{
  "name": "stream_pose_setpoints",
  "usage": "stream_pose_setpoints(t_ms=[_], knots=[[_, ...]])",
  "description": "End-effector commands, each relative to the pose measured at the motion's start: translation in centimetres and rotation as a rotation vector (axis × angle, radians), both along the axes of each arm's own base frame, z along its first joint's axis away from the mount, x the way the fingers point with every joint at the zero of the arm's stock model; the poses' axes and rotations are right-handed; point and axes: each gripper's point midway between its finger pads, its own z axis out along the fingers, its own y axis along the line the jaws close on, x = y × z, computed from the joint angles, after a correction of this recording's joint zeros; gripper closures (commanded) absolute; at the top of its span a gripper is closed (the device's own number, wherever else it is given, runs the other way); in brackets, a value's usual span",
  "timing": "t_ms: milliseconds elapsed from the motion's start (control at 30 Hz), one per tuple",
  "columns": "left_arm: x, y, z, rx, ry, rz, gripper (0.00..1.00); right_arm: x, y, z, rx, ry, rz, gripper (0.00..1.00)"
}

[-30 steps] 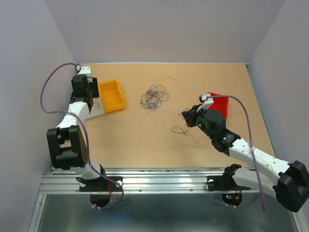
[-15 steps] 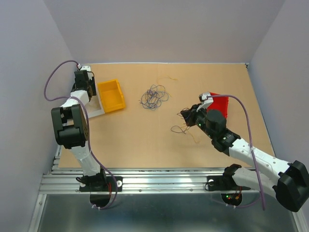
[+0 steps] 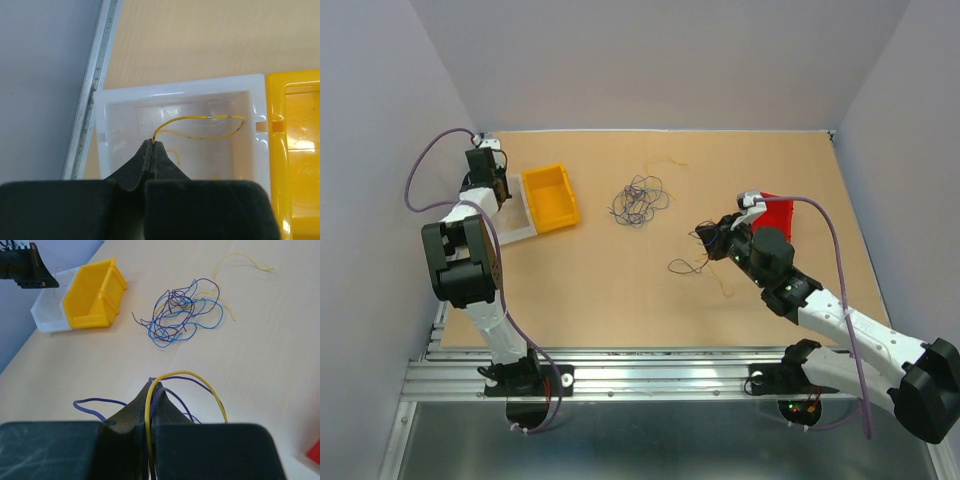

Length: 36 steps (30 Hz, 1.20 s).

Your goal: Untangle the cables

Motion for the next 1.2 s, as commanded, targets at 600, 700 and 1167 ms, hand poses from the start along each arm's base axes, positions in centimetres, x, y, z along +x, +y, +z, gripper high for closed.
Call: stream_pose_setpoints(t_ms=[600,700,1167], knots=[[-0.6,-0.8,-2.3,0.061,0.126,0.014,0.90,0.7,0.2,3.4,0.045,-0.078,-0.017,0.99],[-0.9,-0.8,0.0,0.081,0.062,0.023,0.76,1.3,0.8,2.9,0.034,-0.064,-0.011,1.00],[-4.9,-7.2,10.4,0.136,-0.228,-0.143,0.01,2.9,7.1,1.1,0.020,-0.021,0.216,1.00]])
